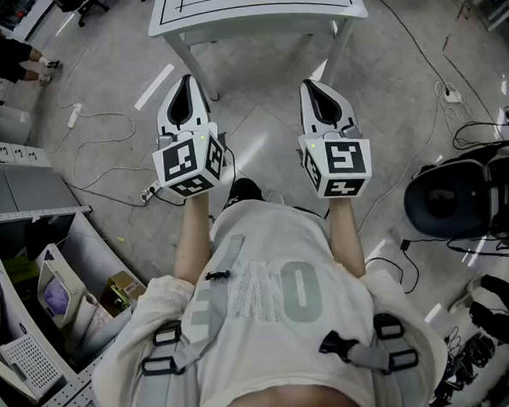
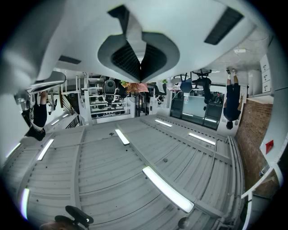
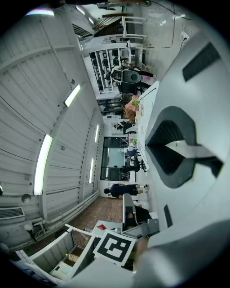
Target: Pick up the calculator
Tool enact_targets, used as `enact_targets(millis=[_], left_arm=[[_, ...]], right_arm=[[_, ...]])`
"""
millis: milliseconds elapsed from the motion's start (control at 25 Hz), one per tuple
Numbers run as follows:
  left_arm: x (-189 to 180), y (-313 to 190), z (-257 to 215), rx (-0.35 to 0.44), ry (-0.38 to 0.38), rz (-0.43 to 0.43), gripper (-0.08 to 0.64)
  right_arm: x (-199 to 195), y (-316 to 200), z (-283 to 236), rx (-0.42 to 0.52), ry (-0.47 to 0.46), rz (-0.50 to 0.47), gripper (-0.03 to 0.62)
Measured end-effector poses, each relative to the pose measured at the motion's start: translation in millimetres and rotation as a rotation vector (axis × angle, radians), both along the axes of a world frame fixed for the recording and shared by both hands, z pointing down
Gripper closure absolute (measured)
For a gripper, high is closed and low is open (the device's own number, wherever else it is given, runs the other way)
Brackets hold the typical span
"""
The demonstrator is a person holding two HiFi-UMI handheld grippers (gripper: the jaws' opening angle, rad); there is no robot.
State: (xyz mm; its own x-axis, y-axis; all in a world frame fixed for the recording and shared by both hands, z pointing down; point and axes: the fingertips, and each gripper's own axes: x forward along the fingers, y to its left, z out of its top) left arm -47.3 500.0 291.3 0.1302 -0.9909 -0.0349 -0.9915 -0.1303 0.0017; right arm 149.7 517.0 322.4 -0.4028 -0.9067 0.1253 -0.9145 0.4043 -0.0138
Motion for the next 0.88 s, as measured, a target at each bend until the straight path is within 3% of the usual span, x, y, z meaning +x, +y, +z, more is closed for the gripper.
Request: enact_targets(millis=[240,440,880], left_arm=[[2,-5,-6,0.013,-0.011,0.012,0.54],[6,-11,-12,0.019,-0.035,0.032,0.54],[-10,-38,-3,0.008,-0.006,0.019,0.54]], right_arm=[[-3,-5,-3,0.007,0.001,-0.005,0.589],[0,-19,-11,0.004,-0.132,-0.008,0.589],[-21,-48,7,-0.045,-0.148,-0.059,0.588]])
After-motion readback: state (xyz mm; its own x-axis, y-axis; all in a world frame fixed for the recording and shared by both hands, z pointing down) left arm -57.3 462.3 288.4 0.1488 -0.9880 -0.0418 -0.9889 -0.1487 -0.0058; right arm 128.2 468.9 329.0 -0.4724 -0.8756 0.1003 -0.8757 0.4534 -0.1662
